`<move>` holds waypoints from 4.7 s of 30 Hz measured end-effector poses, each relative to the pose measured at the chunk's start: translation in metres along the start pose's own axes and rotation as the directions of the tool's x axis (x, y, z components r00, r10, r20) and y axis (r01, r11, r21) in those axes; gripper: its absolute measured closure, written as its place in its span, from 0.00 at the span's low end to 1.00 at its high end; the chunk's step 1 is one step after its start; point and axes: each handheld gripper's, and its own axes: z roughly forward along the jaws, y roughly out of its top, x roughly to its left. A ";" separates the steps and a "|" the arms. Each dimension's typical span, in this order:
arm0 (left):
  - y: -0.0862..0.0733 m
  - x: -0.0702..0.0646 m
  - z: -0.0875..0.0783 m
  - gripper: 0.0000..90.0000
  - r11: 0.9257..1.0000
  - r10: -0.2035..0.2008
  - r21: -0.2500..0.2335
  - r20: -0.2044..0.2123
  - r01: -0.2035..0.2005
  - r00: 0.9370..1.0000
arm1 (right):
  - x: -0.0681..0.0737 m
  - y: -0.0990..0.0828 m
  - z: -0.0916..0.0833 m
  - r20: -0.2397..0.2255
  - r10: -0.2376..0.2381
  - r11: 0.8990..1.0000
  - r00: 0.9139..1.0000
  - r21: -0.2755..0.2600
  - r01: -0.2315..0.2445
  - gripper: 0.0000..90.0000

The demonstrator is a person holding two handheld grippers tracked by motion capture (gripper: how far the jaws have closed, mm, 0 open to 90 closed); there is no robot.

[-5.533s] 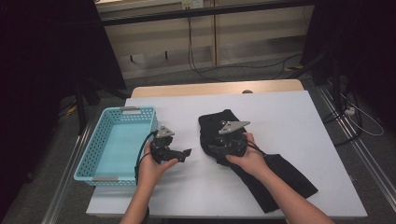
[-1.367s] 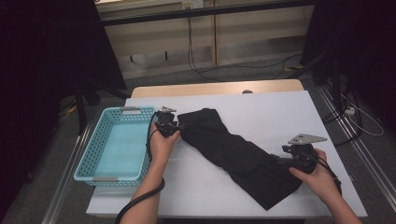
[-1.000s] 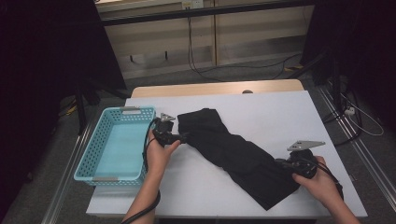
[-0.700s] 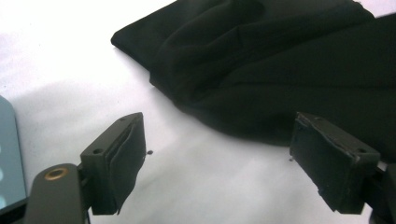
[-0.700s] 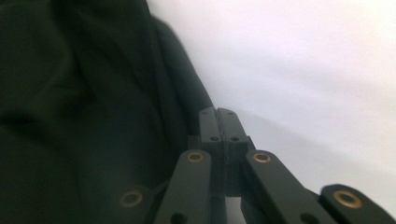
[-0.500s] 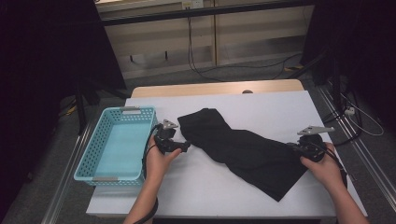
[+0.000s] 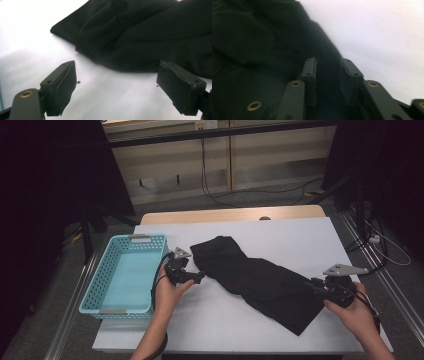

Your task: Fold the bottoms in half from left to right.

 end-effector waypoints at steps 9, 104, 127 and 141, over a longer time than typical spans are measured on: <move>0.008 -0.006 0.004 0.17 1.000 0.016 -0.002 0.002 -0.016 1.000 | 0.034 -0.029 -0.007 -0.088 -0.059 0.996 0.994 0.056 0.064 0.78; 0.001 -0.004 0.000 0.16 1.000 0.014 0.010 -0.010 -0.014 1.000 | -0.018 -0.010 0.022 -0.044 -0.007 0.995 0.999 0.100 0.012 0.99; 0.000 -0.005 0.003 0.16 1.000 0.017 0.017 -0.002 -0.017 1.000 | -0.033 0.004 0.008 0.028 0.008 1.000 1.000 0.018 -0.008 1.00; 0.001 -0.004 0.001 0.16 1.000 0.012 0.009 -0.002 -0.012 1.000 | -0.034 -0.011 0.006 0.022 0.047 0.998 0.999 0.031 -0.047 0.62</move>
